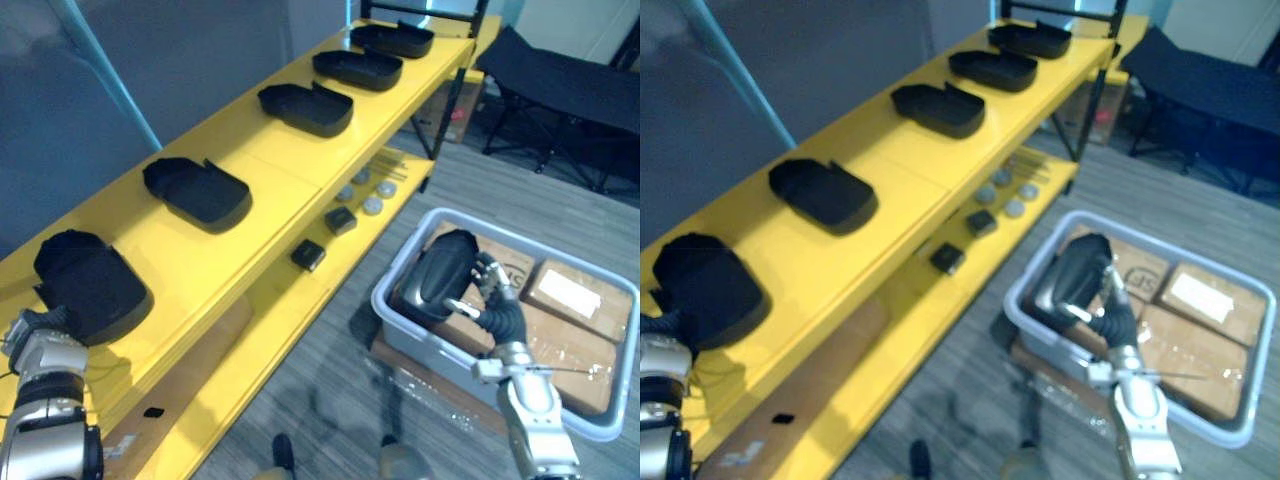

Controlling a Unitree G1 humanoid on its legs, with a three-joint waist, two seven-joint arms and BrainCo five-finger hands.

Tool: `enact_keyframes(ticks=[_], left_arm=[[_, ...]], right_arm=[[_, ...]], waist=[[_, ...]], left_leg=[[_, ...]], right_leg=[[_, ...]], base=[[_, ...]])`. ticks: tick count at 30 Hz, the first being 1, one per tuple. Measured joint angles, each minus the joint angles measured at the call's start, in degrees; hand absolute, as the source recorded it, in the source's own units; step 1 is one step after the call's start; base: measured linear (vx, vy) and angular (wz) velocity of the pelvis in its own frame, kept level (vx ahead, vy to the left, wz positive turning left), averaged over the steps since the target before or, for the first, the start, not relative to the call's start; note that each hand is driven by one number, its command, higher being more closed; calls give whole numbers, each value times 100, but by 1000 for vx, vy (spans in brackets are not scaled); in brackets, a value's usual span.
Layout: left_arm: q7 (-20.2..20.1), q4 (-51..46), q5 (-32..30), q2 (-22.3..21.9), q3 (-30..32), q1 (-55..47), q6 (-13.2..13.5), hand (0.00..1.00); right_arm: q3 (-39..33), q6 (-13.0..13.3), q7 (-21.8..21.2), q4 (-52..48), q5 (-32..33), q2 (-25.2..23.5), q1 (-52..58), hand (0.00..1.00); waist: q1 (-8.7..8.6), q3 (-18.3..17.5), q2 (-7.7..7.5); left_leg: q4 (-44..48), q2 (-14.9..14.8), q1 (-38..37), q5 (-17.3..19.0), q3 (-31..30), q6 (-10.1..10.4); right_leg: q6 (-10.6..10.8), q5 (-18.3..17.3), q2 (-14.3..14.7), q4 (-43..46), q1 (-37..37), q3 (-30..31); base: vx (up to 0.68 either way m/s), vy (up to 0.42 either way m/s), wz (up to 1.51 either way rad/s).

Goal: Walk over and take plastic housings, then place them on the shelf

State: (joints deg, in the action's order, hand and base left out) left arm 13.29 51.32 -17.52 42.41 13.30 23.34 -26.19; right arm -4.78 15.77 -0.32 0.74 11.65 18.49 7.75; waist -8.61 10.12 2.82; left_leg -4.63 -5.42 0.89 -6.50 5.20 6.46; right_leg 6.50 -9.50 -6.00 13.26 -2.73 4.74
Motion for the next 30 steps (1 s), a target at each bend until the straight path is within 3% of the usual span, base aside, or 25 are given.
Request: enact_keyframes(ticks=[9, 13, 15, 18, 24, 26, 30], left_arm=[[776, -1, 485, -222, 202, -98, 190, 0], [1255, -2, 1032, -305, 232, -101, 289, 0], [1460, -15, 1334, -315, 290, -100, 467, 0], [1826, -40, 1801, -353, 461, -100, 780, 0], [2701, -511, 1982, -471, 681, -93, 1907, 0], [2813, -601, 1985, -470, 686, -92, 2088, 0], [3045, -991, 1999, -470, 681, -85, 2765, 0]], right_arm=[[-69, 9, -106, 0, -1, 0, 109, 0], [-88, 9, -106, -1, -1, -1, 107, 0], [-87, 9, -107, -1, -2, -4, 107, 0], [-87, 10, -108, -2, -6, -15, 115, 0], [-63, 134, -95, -5, -11, -93, 263, 0], [-41, 166, -85, -5, -11, -116, 273, 0], [197, 197, 54, -19, -14, -208, 274, 0]], waist=[[4, -2, -3], [-4, -5, -10], [-6, -5, -10], [-9, -7, -12], [3, -30, -42], [15, -32, -40], [41, -87, -15]], left_leg=[[-1, 13, -70, 2, -8, 1], [-2, 18, -84, 2, -4, 2], [-2, 20, -88, 2, -8, 1], [-2, 22, -94, 2, -33, 1], [-2, 29, -92, 1, -151, 1], [-2, 30, -91, 1, -152, 1], [-2, 40, -93, 1, -173, 1]], right_leg=[[23, 27, -19, -81, 105, -8], [29, 31, -28, -98, 135, -13], [33, 34, -31, -105, 148, -20], [35, 37, -39, -121, 178, -49], [37, 43, -83, -194, 287, -162], [39, 46, -83, -199, 294, -164], [38, 117, -83, -303, 379, -196]], base=[[0, 0, 0], [0, 0, 0], [0, 0, 0], [1, -1, 5], [15, 1, 10], [0, 0, 0], [3, 5, 2]])
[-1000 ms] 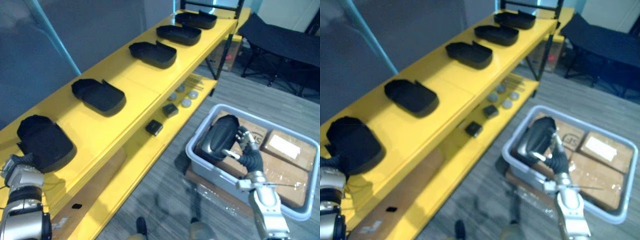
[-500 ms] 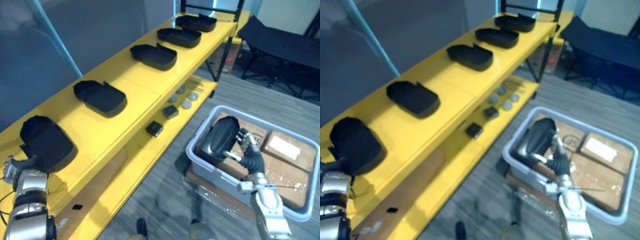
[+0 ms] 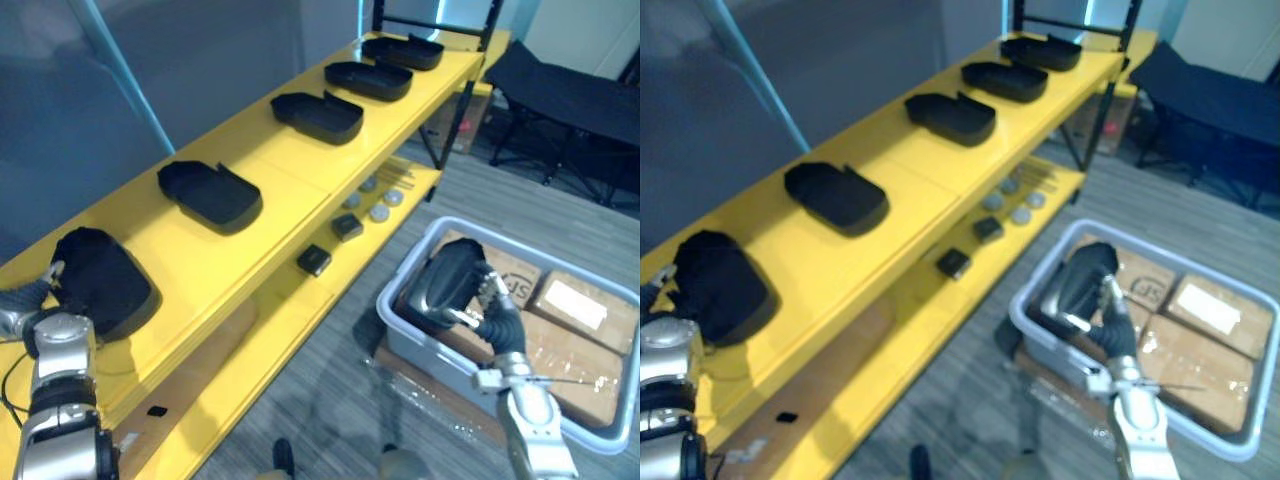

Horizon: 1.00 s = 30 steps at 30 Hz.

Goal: Walk over and take plastic housings, then place them on the shelf

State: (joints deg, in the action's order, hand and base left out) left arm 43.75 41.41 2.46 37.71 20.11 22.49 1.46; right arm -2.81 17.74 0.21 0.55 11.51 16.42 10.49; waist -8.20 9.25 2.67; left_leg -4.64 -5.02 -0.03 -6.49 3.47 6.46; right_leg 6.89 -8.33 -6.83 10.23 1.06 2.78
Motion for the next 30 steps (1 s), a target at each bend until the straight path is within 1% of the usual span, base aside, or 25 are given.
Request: enact_keyframes(ticks=[3, 4, 5, 6, 7, 8, 10, 11, 12, 13, 14, 15, 17, 19, 20, 22, 25, 26, 27, 28, 29, 30], left_arm=[[61, -256, -10, 0, -3, -15, 395, 0], [63, -515, -26, -2, -6, -73, 573, 0], [45, -983, -128, -2, -5, -302, 742, 0], [30, -1231, -185, -2, -5, -468, 828, 0], [-24, -1671, -397, -6, -9, -799, 900, 0], [-118, -2024, -603, -31, -1, -1091, 910, 100], [-195, -2550, -755, -132, 87, -1560, 952, 100], [-264, -2958, -804, -327, 254, -1871, 956, 100], [-296, -3147, -864, -431, 310, -2007, 949, 100], [-362, -3446, -1054, -584, 418, -2271, 903, 100], [-472, -3843, -1294, -731, 468, -2745, 800, 100], [-536, -3952, -1419, -759, 465, -2926, 765, 100], [-940, -4281, -1868, -889, 492, -3382, 578, 100], [-1401, -4416, -2117, -904, 521, -3734, 549, 100], [-1555, -4438, -2159, -904, 525, -3796, 547, 100], [-2130, -4457, -2282, -899, 526, -3940, 458, 100], [-2835, -4458, -2299, -875, 517, -4072, 453, 100], [-2983, -4458, -2285, -872, 504, -4078, 442, 100], [-3278, -4458, -2265, -842, 451, -4077, 406, 100], [-3517, -4458, -2264, -768, 371, -4077, 391, 100], [-3846, -4458, -2230, -647, 269, -4077, 393, 100], [-4003, -4459, -2159, -584, 205, -4071, 391, 100]], right_arm=[[90, 1, 126, 0, -3, -74, 7, 0], [104, 1, 180, 0, -5, -109, 10, 0], [142, 2, 241, 0, -5, -112, 15, 0], [157, 2, 246, 0, -6, -112, 16, 0], [182, 4, 266, 0, -5, -112, 28, 0], [185, 6, 290, -1, -5, -115, 58, 0], [185, 6, 320, -2, -4, -136, 86, 0], [176, 6, 351, -7, -4, -150, 121, 0], [174, 6, 359, -12, -4, -155, 157, 0], [174, 5, 367, -15, -3, -174, 202, 0], [173, 5, 380, -43, -3, -216, 251, 0], [167, 5, 391, -60, -3, -234, 270, 0], [102, -7, 453, -193, -4, -280, 371, 0], [10, -9, 467, -298, 1, -280, 385, 0], [-25, -9, 467, -306, 3, -280, 386, 0], [-100, -13, 467, -312, 15, -278, 388, 0], [-100, -38, 462, -315, 17, -277, 389, 0], [-100, -52, 459, -317, 18, -277, 391, 0], [-102, -68, 452, -321, 19, -275, 394, 0], [-102, -76, 443, -327, 20, -267, 400, 0], [-102, -78, 407, -328, 27, -246, 403, 0], [-104, -79, 384, -331, 33, -227, 414, 0]], waist=[[61, -53, 23], [105, -77, 34], [133, -119, 43], [153, -144, 51], [207, -189, 74], [282, -225, 114], [355, -269, 168], [399, -302, 204], [425, -326, 217], [448, -377, 231], [493, -410, 259], [518, -421, 274], [610, -441, 307], [693, -453, 324], [719, -454, 325], [735, -455, 321], [743, -456, 316], [743, -456, 318], [743, -451, 329], [743, -447, 339], [739, -447, 355], [738, -454, 364]], left_leg=[[0, 6, 2, 0, -24, 0], [0, 9, 1, -1, -55, -1], [0, 7, 8, -1, -105, -1], [-1, 7, 10, 0, -114, -1], [-1, 5, 9, 0, -135, -1], [-2, 27, 6, 0, -151, -1], [-2, 39, 8, -2, -205, -2], [-3, 45, 8, -2, -265, -4], [-5, 48, 8, -3, -297, -4], [-27, 47, 21, -4, -332, -6], [-29, 41, 15, -4, -385, -5], [-29, 41, 17, -4, -411, -5], [-30, 44, 41, -12, -464, 4], [-29, 42, 88, -39, -489, 0], [-29, 44, 100, -47, -496, -4], [-29, 72, 158, -77, -591, 0], [-28, 75, 192, -98, -613, -2], [-28, 77, 191, -98, -614, -3], [-27, 79, 192, -98, -613, -3], [-27, 79, 192, -97, -613, -3], [-27, 79, 194, -97, -612, -3], [-26, 80, 198, -97, -612, -3]], right_leg=[[1, 1, 0, -16, 25, -40], [0, 9, 0, -49, 67, -83], [2, 29, 0, -114, 114, -125], [3, 31, 0, -132, 126, -134], [7, 42, 0, -176, 163, -154], [6, 62, 1, -212, 197, -187], [6, 62, -9, -241, 240, -252], [0, 74, -9, -291, 296, -301], [-1, 76, -9, -311, 312, -342], [-2, 76, -9, -331, 327, -400], [-15, 84, 1, -389, 394, -456], [-18, 86, 3, -407, 408, -483], [-23, 87, 0, -461, 427, -563], [-30, 100, 1, -486, 423, -611], [-31, 105, 0, -495, 421, -620], [-30, 119, -14, -510, 426, -719], [-28, 134, -15, -517, 410, -743], [-28, 134, -17, -516, 411, -743], [-28, 133, -19, -514, 410, -743], [-28, 133, -19, -512, 409, -743], [-28, 132, -20, -510, 404, -743], [-28, 131, -20, -511, 400, -742]], base=[[3, -5, 5], [8, -10, 15], [13, -12, 15], [21, -15, 14], [30, -4, 9], [27, -1, 10], [10, 1, 15], [-6, -6, 20], [-15, -10, 22], [-18, -17, 23], [-16, -17, 20], [-26, -16, 18], [-35, -6, 15], [-31, 3, 12], [-33, 8, 10], [-27, 10, 18], [-11, 6, 7], [0, 0, 0], [0, 0, 0], [0, 0, 0], [0, 0, 0], [0, 0, 0]])
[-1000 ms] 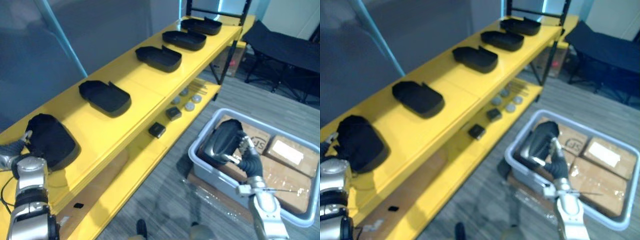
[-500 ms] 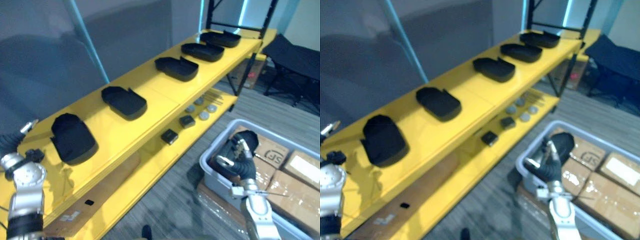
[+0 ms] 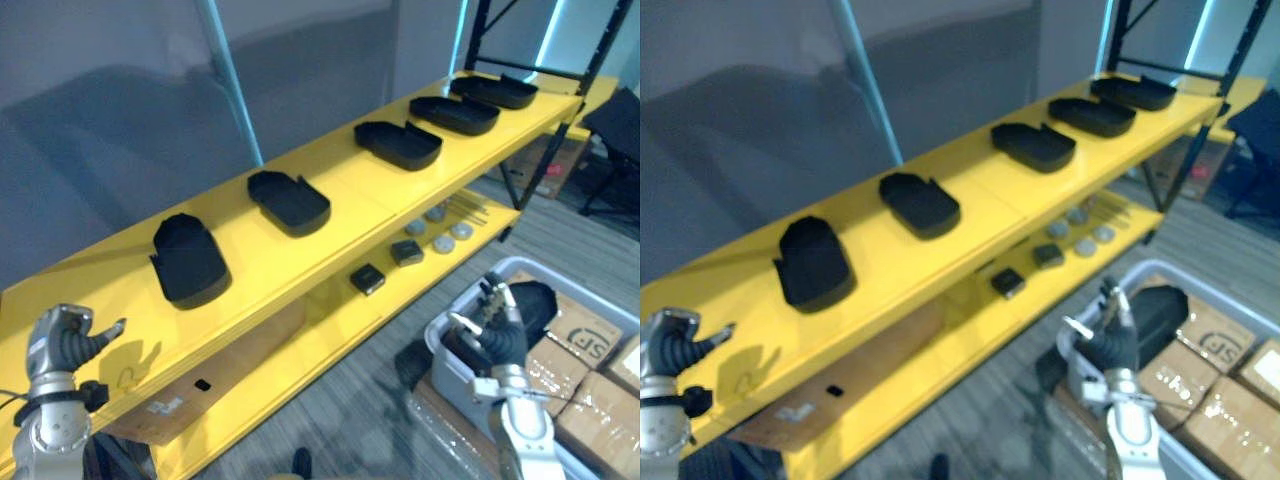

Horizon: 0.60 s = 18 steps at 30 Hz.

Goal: Walk over and take plastic housings, then place them on the shelf

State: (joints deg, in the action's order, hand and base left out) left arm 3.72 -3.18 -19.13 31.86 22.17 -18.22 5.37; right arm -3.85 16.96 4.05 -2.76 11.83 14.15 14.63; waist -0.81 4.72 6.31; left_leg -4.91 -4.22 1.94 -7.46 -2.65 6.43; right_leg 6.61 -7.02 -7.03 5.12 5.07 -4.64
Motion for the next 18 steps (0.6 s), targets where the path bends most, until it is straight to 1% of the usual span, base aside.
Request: enact_keyframes(ticks=[2, 6, 7, 9, 11, 15, 18], left_arm=[[-547, -28, 148, 171, -185, 19, -3, 100], [-1094, -31, 405, 234, -515, 76, -92, 100], [-1152, -32, 477, 250, -564, 84, -103, 100], [-1381, -32, 610, 280, -742, 183, -216, 100], [-1510, -32, 755, 289, -888, 294, -287, 100], [-1657, -33, 759, 324, -1214, 377, -387, 100], [-1826, -35, 803, 332, -1368, 443, -586, 100]], right_arm=[[-1, -1, -45, -13, 87, 99, 49, 0], [-135, -2, -85, -14, 91, 169, 95, 0], [-154, -2, -100, -14, 92, 176, 103, 0], [-224, -2, -156, -14, 93, 199, 116, 0], [-222, -2, -174, -14, 93, 212, 120, 0], [-218, -2, -193, -14, 93, 213, 137, 0], [-223, -2, -208, -14, 95, 217, 176, 0]], waist=[[-9, -3, 42], [-37, 33, 133], [-38, 34, 143], [-47, 39, 171], [-61, 39, 174], [-116, 41, 176], [-168, 46, 186]], left_leg=[[1, 8, 0, 2, 2, -3], [5, 22, 4, 2, 7, -8], [6, 22, 10, 2, 8, -8], [25, 20, 10, 2, 11, -9], [25, 21, 6, 2, 10, -9], [25, 31, -12, 4, 9, -12], [25, 32, -29, 8, 19, -15]], right_leg=[[7, -10, -8, 6, -2, 0], [16, -67, -25, 108, -61, 5], [15, -76, -25, 133, -81, 8], [14, -87, -25, 154, -91, 12], [14, -109, -26, 182, -96, 12], [11, -155, -38, 247, -107, 12], [18, -172, -40, 271, -107, 23]], base=[[0, 0, 0], [0, 0, 0], [0, 0, 0], [0, 0, 0], [0, 0, 0], [0, 0, 0], [0, 0, 0]])
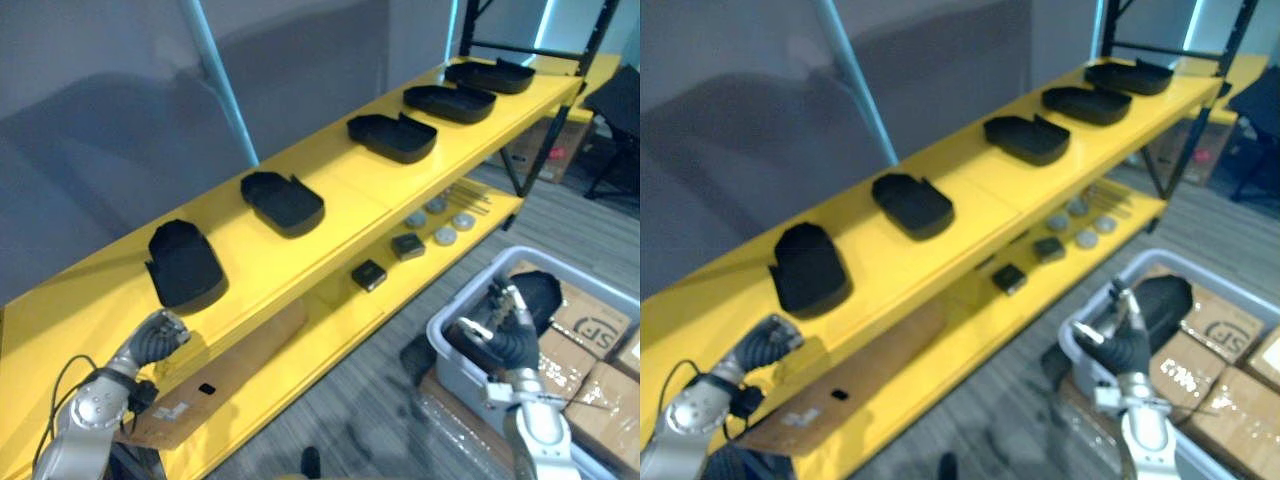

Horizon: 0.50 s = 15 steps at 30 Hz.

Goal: Walk over and take plastic housings, then place them on the shelf

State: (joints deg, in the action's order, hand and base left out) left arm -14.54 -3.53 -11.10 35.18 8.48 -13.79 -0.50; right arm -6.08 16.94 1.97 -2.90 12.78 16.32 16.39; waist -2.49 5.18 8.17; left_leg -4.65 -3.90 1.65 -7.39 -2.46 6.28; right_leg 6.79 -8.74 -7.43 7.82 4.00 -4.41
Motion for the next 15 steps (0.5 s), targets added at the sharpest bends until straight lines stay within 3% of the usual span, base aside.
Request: enact_keyframes(ticks=[7, 15], left_arm=[[-252, -41, 7, -65, -531, 149, -433, 100], [-172, 89, -22, -279, -1013, 471, -830, 100]], right_arm=[[26, 0, -74, 0, 0, 6, 33, 0], [126, 0, -65, 0, -1, 2, 34, 0]], waist=[[-80, 15, -9], [-155, 46, -52]], left_leg=[[0, 2, -43, 12, 39, -14], [0, 3, -63, 20, 151, -24]], right_leg=[[4, -44, -7, 59, -7, 38], [9, -41, -20, 117, -82, 160]], base=[[0, 0, -2], [5, 3, -6]])
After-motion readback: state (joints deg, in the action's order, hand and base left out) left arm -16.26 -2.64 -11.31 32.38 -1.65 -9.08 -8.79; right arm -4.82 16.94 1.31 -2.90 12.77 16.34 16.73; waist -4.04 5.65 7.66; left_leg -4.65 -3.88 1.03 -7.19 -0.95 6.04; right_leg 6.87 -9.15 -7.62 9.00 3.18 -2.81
